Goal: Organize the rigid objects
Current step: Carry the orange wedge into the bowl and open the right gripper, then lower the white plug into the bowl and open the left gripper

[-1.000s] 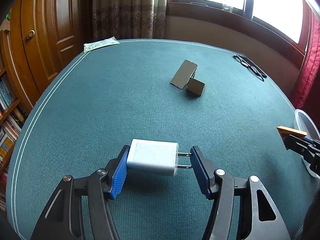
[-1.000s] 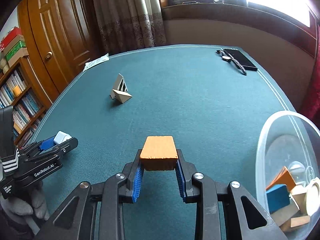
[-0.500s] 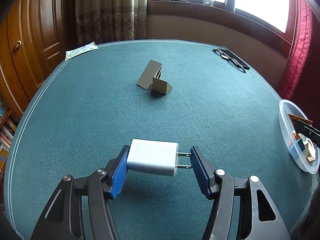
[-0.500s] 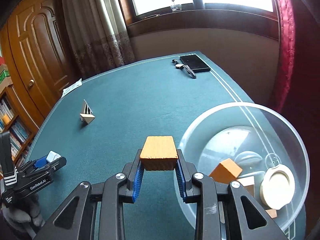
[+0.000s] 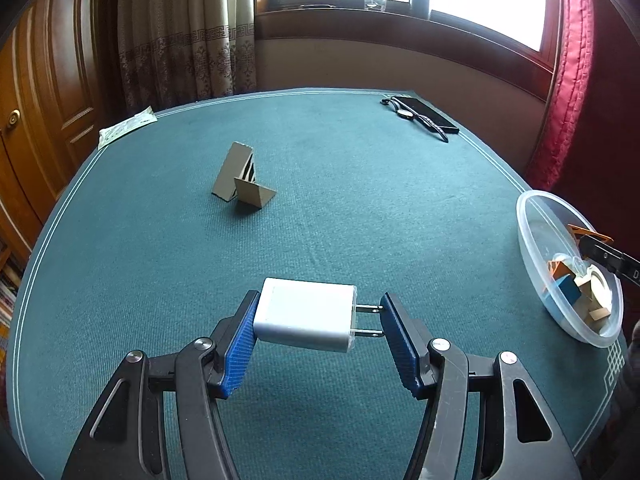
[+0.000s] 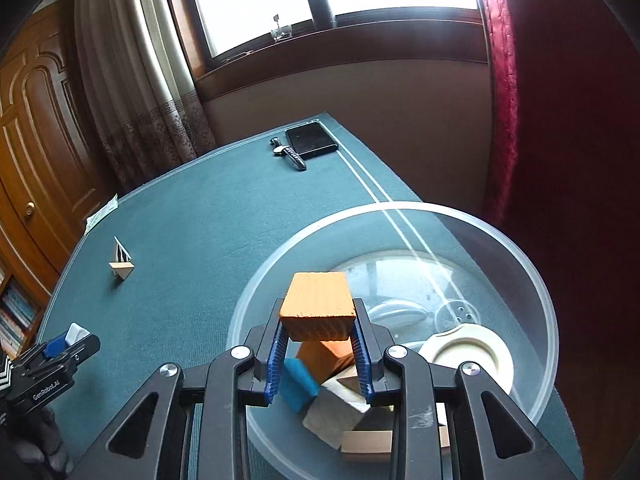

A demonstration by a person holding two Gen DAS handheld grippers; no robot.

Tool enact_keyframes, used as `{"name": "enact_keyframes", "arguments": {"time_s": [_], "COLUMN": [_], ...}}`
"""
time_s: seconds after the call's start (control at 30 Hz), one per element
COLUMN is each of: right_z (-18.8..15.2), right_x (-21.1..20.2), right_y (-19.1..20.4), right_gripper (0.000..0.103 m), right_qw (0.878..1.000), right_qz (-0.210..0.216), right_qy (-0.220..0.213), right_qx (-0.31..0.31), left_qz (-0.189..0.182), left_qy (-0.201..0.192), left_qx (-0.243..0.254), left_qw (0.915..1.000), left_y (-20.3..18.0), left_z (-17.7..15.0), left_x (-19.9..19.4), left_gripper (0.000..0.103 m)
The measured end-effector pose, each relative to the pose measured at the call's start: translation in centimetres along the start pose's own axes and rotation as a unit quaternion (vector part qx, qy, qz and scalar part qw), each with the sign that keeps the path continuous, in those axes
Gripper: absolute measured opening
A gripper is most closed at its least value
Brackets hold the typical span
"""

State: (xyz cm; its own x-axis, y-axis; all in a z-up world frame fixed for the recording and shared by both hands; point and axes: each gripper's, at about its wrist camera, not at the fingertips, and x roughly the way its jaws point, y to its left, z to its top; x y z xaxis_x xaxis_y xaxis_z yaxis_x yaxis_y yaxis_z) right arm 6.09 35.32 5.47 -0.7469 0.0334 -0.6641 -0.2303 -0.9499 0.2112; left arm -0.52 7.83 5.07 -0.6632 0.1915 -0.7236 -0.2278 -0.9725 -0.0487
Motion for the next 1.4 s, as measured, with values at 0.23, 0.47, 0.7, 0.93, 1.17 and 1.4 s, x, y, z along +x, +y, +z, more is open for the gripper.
{"name": "enact_keyframes", "arguments": {"time_s": [0.23, 0.47, 0.7, 0.93, 1.17, 1.4], "right_z": [0.3, 0.9, 0.9, 0.8, 0.8, 0.7], "right_x": [0.0, -0.5, -0.8, -1.1, -1.6, -2.0], "right_y": [-2.3, -4.7, -5.5, -5.1, -5.0, -5.0], "right_gripper": [0.031, 0.036, 0.037, 0.041, 0.042, 0.042], "right_qw": [1.0, 0.997, 0.995, 0.995, 0.995, 0.995], "right_qz": [-0.011, 0.016, 0.004, -0.015, -0.014, -0.004], "right_qy": [-0.005, -0.009, -0.019, -0.032, -0.041, -0.045], "right_qx": [0.026, 0.08, 0.095, 0.089, 0.086, 0.084], "left_qz": [-0.013, -0.027, -0.047, -0.082, -0.123, -0.149], "left_qy": [0.0, -0.005, -0.016, -0.022, -0.01, -0.01], "left_qx": [0.021, 0.042, 0.065, 0.091, 0.117, 0.145], "left_qw": [0.9997, 0.9987, 0.9966, 0.9922, 0.9854, 0.9781], "left_y": [-2.5, -4.8, -7.4, -10.1, -13.5, -16.9], "left_z": [0.7, 1.3, 2.1, 2.9, 3.8, 4.5], "left_x": [0.2, 0.0, -0.5, -0.3, 1.0, 2.2], "left_gripper": [0.061, 0.061, 0.061, 0.061, 0.061, 0.061]}}
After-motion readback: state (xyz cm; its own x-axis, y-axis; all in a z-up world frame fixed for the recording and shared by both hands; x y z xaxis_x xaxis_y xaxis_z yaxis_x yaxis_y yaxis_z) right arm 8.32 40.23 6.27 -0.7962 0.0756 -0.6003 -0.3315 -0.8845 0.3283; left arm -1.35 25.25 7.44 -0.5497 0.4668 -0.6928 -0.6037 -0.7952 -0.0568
